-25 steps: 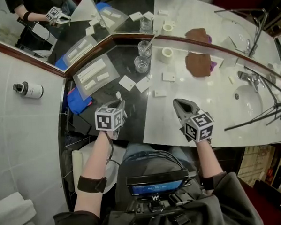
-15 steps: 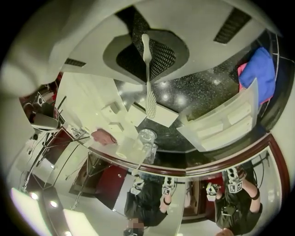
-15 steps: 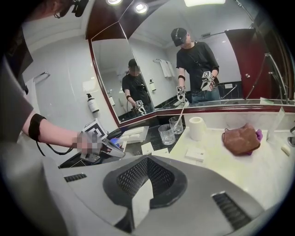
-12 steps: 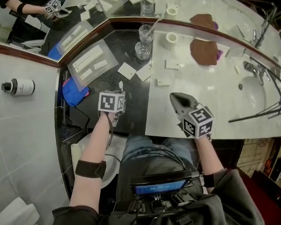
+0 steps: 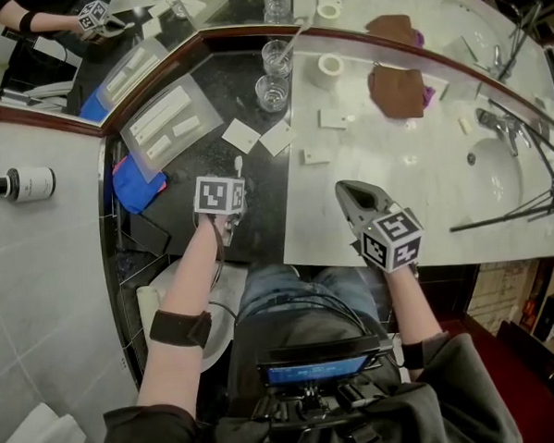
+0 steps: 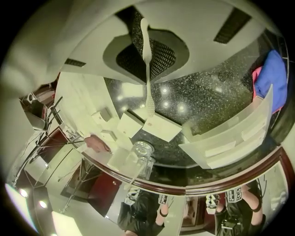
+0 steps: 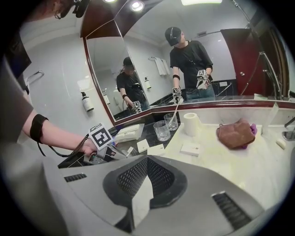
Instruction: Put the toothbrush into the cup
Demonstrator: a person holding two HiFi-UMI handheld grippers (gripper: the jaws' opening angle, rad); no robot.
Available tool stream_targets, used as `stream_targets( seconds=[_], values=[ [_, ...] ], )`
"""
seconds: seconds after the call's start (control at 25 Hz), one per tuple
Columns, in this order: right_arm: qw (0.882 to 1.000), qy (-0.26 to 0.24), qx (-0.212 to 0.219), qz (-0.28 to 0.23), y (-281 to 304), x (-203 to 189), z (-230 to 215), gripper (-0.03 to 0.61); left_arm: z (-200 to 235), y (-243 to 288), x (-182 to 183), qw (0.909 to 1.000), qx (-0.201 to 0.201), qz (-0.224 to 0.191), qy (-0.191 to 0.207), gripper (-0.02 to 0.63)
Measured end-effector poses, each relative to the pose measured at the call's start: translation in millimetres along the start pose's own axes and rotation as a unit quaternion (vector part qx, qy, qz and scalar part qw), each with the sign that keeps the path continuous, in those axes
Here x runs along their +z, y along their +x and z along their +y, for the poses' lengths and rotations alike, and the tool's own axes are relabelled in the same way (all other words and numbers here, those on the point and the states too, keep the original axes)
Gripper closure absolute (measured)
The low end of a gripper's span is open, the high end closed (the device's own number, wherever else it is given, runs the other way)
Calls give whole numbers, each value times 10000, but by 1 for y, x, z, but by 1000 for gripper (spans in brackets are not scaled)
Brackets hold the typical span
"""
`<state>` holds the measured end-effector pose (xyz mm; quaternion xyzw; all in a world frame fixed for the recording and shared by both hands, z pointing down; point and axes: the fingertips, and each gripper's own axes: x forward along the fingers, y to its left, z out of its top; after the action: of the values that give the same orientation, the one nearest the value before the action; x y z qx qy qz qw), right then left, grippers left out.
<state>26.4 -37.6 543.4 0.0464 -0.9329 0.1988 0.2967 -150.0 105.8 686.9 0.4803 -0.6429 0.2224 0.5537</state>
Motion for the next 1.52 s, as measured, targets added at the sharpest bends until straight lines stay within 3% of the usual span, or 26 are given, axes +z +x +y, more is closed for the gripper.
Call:
stream_targets(
  seconds=[0.44,0.6,0.96,1.24,1.4,1.52],
  values=[
    [9999,51,-115,15,-5,-5,-6,566,15,6,-12,9986,382,-18,-370,583],
    [9999,46,-139,34,-6,-8,-5,566,15,7,-11,9983,372,-170,-414,468],
    [9999,27,-157,28,-8,-8,-5,566,15,-14,0,9967,449,-580,-336,460],
    [9999,19,-153,-17,-8,2,-9,561,2,-59,29,9904,476,-1296,21,466],
    [9998,-132,-128,-109,-11,18,-7,555,-13,-92,48,9787,394,-1983,349,569],
    [9994,-209,-109,-235,-13,33,-8,554,-20,-117,56,9667,385,-2491,443,608]
  ],
)
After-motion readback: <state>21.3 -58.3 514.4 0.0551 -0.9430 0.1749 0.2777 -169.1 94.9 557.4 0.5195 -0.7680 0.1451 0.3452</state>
